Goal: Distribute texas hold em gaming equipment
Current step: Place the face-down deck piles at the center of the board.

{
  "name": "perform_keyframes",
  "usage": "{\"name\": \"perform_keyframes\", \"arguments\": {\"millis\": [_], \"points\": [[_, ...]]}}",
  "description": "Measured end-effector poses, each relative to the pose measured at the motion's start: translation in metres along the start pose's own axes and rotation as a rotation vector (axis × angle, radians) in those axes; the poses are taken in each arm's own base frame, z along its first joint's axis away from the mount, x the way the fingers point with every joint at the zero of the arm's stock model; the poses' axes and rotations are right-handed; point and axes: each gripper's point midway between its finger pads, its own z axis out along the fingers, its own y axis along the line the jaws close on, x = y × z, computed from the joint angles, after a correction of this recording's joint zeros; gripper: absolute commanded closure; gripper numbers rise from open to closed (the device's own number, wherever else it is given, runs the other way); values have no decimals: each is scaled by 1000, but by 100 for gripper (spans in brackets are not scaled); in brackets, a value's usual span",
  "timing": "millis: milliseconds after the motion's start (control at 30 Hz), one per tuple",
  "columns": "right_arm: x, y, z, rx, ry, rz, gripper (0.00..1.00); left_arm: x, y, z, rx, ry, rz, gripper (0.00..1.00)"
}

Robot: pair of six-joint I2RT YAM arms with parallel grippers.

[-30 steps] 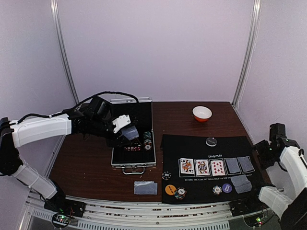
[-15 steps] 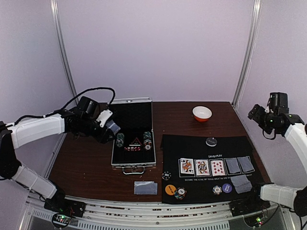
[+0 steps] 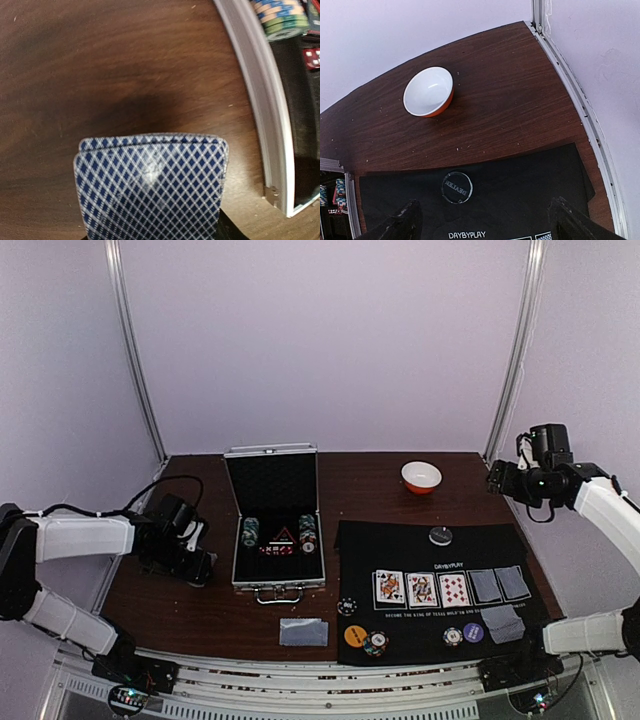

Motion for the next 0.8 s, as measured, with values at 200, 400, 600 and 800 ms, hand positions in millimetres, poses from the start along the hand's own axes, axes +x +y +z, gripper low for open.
{"name": "perform_keyframes", "arguments": {"millis": [200,400,600,800], "points": [[-3,6,0,-23,-9,-33,10,6,8,16,-41,11,-70,29],[-3,7,0,-31,-7,-52,1,-6,6,18,-32,-37,-107,2],[-14,14,-3,-56,-38,-70,0,-6,14,8,-73,-56,-133,2],[-44,26,-15,-122,-206,-71,0,-67,24,-53,-155,-264,-128,2]]}}
